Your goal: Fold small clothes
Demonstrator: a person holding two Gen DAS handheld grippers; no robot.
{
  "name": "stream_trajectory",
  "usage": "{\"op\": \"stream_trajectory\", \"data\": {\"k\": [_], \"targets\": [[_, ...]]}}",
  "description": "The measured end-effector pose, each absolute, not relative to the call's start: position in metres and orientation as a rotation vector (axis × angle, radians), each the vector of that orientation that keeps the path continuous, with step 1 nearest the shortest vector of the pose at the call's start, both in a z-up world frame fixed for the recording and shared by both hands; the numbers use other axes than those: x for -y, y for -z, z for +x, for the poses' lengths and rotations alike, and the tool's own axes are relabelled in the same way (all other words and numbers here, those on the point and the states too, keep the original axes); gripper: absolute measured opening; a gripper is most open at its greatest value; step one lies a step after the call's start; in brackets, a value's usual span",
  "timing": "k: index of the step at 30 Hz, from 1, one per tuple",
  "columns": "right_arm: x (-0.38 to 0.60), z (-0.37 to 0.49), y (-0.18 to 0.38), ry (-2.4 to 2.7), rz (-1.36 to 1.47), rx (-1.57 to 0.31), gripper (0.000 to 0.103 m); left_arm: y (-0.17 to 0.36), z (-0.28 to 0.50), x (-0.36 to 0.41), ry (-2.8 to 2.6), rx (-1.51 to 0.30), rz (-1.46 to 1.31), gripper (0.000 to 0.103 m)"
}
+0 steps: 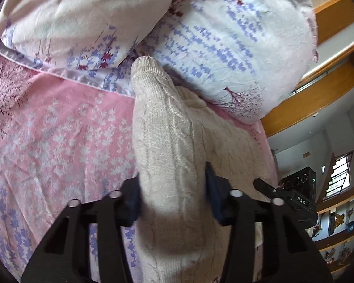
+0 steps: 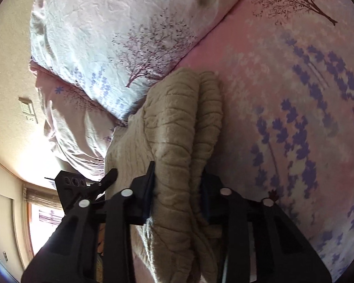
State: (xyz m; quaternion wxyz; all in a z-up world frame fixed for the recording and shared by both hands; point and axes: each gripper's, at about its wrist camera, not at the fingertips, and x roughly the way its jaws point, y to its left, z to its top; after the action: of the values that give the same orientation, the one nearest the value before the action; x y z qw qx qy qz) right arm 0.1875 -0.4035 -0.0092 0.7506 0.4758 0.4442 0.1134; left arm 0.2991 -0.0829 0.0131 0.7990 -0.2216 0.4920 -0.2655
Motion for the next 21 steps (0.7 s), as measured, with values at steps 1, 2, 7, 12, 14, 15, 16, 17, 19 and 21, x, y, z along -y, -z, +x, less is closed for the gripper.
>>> {"op": "stream_trajectory", "data": {"k": [1, 2, 7, 12, 14, 15, 16, 17, 19, 21], "targets": [[0.401, 0.186, 0.005, -0.256, 1.039, -0.957, 0.030, -0.016, 0.296, 0.079, 0.579, -1.049, -0.477, 0.041], [0.396, 0.185, 0.000, -0.270, 1.038, -0.941, 0.029, -0.018, 0.294, 0.074, 0.594, -1.043, -0.488, 0.039], [0.354, 0.188, -0.035, -0.370, 0.949, -0.900, 0.027, -0.036, 0.275, 0.038, 0.625, -1.036, -0.476, 0.037], [0.290, 0.204, -0.051, -0.450, 0.779, -0.917, 0.027, -0.057, 0.257, -0.027, 0.561, -1.025, -0.433, 0.037], [0.269, 0.208, -0.049, -0.472, 0.742, -0.923, 0.027, -0.059, 0.254, -0.048, 0.524, -1.018, -0.420, 0.037], [0.258, 0.210, -0.047, -0.477, 0.725, -0.926, 0.026, -0.060, 0.252, -0.063, 0.494, -1.009, -0.406, 0.037], [0.246, 0.214, -0.043, -0.470, 0.689, -0.922, 0.026, -0.058, 0.253, -0.071, 0.471, -1.002, -0.390, 0.037], [0.238, 0.218, -0.040, -0.459, 0.661, -0.924, 0.026, -0.055, 0.255, -0.074, 0.454, -1.000, -0.376, 0.038], [0.226, 0.224, -0.029, -0.406, 0.591, -0.950, 0.026, -0.035, 0.264, -0.082, 0.391, -1.031, -0.358, 0.040], [0.224, 0.229, -0.015, -0.353, 0.554, -0.983, 0.027, -0.017, 0.266, -0.084, 0.372, -1.042, -0.369, 0.049]]}}
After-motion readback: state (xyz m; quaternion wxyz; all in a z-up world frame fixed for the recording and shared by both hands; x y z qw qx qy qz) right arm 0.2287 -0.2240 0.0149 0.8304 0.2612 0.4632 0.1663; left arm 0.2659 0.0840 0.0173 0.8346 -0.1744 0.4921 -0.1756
